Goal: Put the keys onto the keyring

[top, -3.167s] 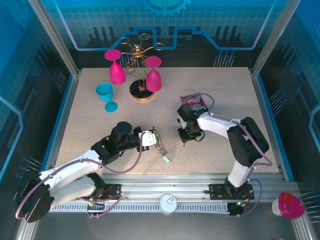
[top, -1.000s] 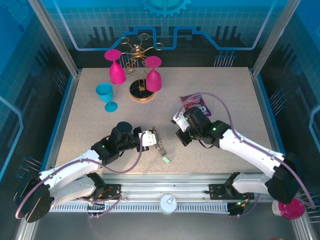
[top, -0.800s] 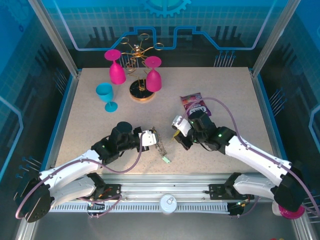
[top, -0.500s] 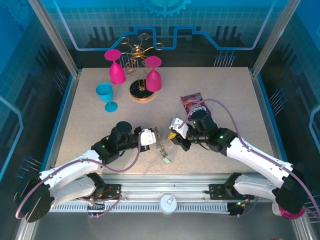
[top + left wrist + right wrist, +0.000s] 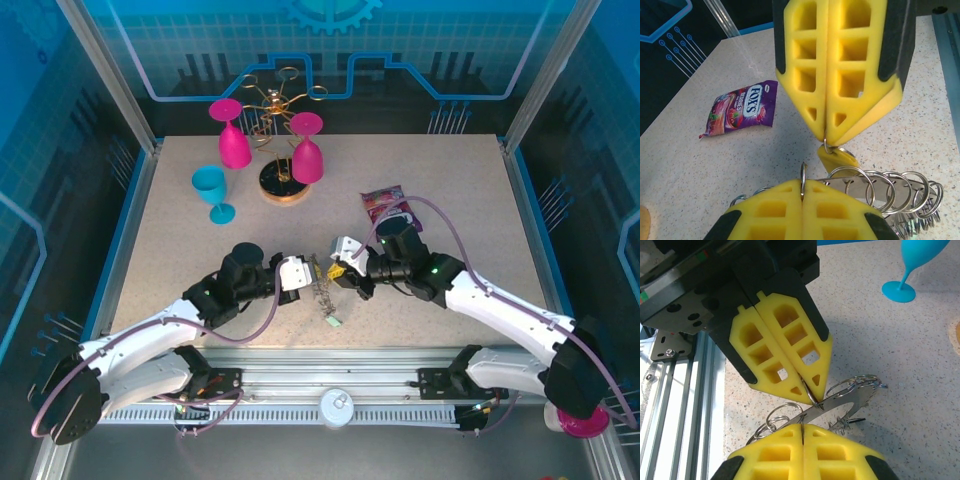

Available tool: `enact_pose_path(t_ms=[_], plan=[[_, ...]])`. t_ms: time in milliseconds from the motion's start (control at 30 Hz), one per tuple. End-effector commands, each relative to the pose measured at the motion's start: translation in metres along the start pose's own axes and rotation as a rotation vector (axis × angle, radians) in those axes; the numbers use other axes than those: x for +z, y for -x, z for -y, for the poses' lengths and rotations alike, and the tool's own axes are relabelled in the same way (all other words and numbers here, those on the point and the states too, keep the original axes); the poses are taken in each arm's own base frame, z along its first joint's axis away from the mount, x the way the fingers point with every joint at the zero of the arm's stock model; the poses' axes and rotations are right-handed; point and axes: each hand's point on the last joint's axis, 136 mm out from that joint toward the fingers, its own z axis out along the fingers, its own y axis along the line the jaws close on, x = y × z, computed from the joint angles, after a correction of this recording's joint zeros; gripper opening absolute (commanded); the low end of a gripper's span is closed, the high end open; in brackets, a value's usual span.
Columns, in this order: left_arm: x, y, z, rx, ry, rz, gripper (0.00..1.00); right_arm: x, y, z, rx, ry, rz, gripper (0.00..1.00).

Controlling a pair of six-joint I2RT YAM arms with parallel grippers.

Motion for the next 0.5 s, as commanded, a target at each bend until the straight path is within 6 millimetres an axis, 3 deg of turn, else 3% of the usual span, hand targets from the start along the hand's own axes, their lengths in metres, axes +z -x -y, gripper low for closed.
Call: enact_pose_path(t_ms=[0,467], plan=[[0.0006,0.0180,-0.0006,-0.014,-0.012,0.070,0.00,0.0011,0.0203,0.0005,-0.051,0.004,0.058,0.00],[0.0042,0.0159,-0.0006,-0.058,-0.024,0.054,0.00,0.0053,0.0195,-0.0057,-0.047,0.046,0.060,0.00]])
